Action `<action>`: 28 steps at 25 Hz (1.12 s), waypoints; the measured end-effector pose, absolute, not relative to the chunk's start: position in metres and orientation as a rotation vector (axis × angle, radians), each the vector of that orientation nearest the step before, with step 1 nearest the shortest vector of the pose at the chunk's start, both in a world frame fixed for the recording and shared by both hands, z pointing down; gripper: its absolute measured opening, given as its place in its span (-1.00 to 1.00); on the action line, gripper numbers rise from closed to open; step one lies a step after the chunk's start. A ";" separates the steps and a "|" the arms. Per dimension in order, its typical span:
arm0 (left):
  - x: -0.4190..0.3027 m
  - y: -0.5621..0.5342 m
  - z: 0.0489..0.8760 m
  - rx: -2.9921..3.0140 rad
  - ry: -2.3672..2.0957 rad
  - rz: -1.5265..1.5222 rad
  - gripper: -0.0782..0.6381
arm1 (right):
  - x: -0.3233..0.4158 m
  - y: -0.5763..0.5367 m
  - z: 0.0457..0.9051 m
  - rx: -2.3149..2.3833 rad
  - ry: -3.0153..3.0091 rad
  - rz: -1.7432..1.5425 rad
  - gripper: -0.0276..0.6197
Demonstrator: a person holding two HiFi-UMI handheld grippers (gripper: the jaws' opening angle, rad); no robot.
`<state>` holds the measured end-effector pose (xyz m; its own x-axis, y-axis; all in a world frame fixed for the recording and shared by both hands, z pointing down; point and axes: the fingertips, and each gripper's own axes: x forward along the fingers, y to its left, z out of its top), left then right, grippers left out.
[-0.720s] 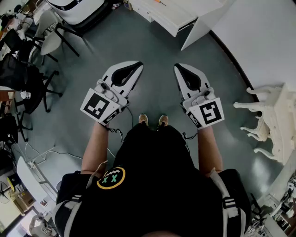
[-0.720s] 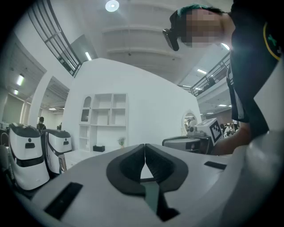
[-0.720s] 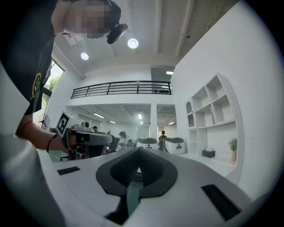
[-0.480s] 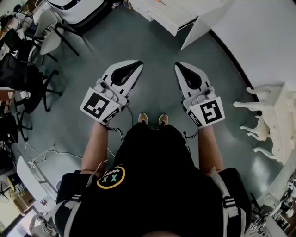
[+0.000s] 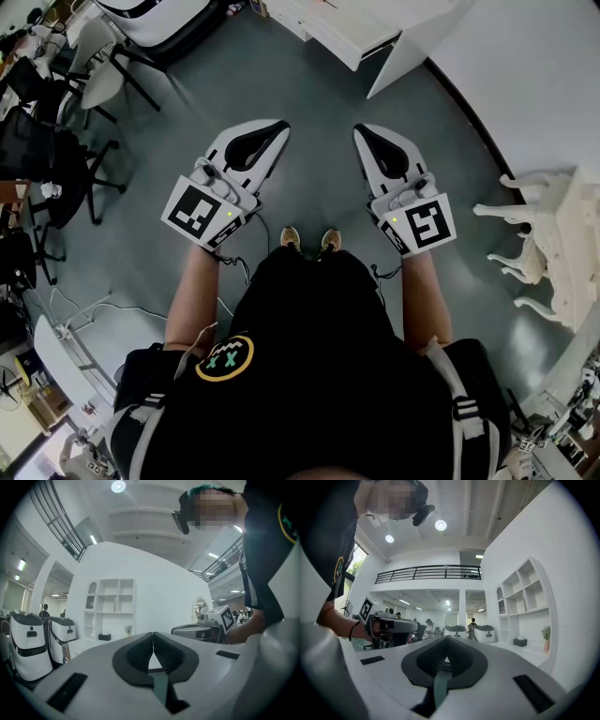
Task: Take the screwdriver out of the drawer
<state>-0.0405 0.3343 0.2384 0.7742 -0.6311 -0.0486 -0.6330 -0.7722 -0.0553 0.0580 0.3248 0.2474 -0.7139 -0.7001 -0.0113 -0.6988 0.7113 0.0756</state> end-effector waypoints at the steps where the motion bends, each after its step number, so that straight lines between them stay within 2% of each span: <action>1: -0.040 0.334 0.239 -2.894 1.032 0.041 -0.73 | 0.059 0.324 0.247 1.189 -2.894 -0.112 -0.84; 13: -0.037 0.333 0.238 -2.891 1.034 0.045 -0.73 | 0.063 0.321 0.245 1.210 -2.914 -0.099 -0.81; 23: -0.036 0.336 0.239 -2.893 1.035 0.043 -0.73 | 0.061 0.326 0.248 1.174 -2.916 -0.089 -0.47; 28: -0.035 0.335 0.239 -2.893 1.036 0.044 -0.73 | 0.061 0.326 0.249 1.159 -2.916 -0.086 -0.20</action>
<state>-0.0351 0.3353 0.2386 0.7726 -0.6329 -0.0498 -0.6349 -0.7707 -0.0548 0.0615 0.3258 0.2488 -0.7275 -0.6859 -0.0174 -0.6857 0.7260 0.0519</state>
